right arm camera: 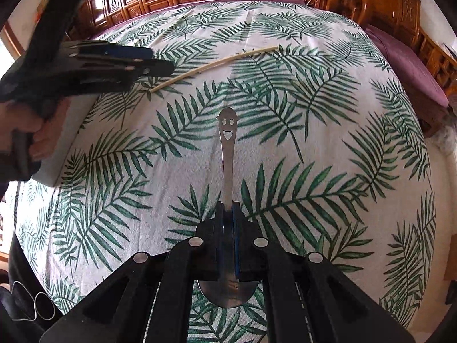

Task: Organize utensils
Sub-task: 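Grasp the wooden chopstick on the cloth with the left tool while the right tool holds the metal spoon, then carry the chopstick into the grey tray and open the left tool while the right tool carries the spoon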

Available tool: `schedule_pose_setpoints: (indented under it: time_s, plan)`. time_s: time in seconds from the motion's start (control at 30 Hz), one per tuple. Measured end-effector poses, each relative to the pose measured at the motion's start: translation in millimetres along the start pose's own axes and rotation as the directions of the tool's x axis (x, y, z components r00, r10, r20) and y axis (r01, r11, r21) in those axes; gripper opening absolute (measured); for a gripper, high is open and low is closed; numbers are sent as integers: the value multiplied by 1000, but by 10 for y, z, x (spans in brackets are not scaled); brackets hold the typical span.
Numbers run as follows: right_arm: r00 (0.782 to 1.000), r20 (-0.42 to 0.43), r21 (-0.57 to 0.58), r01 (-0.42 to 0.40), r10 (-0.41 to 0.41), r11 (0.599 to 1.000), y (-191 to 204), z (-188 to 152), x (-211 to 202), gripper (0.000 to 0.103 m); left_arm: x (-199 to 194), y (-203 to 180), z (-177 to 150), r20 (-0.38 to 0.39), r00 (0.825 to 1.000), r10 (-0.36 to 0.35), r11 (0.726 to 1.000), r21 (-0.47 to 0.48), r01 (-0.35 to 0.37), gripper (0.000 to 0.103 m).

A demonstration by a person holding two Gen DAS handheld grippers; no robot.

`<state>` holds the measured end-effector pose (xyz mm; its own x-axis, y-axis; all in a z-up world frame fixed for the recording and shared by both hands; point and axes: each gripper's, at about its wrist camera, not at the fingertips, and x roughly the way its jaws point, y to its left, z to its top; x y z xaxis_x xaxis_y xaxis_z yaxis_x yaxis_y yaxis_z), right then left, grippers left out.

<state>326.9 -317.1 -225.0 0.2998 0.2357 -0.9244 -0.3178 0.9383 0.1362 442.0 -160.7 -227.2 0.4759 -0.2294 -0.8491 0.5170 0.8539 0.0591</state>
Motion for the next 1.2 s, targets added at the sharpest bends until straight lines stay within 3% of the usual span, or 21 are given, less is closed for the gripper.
schedule_pose_setpoints:
  time_s: [0.37,0.57,0.63,0.73,0.87,1.2]
  plan:
    - [1000,17,9,-4,4,1000,-3,-50,11,7,447,-139,348,-79,997,-15,998,59,20,29]
    - [999,26,12,-20,20,1000,-29,-56,16,7,590,-77,439,-109,993,-45,999,-11,44,21]
    - [999,30,9,-21,20,1000,-27,-67,10,7,589,-38,444,-115,993,-36,999,-37,32,8]
    - [999,31,13,-20,20,1000,-23,-64,10,7,590,-37,432,-143,989,-47,997,-60,39,4]
    - [999,28,21,-20,19,1000,-32,-59,7,7,378,-45,362,-112,992,-58,996,-76,50,4]
    - [997,74,31,6,-8,1000,97,10,-252,7,-584,-69,143,16,998,-53,995,-88,54,4]
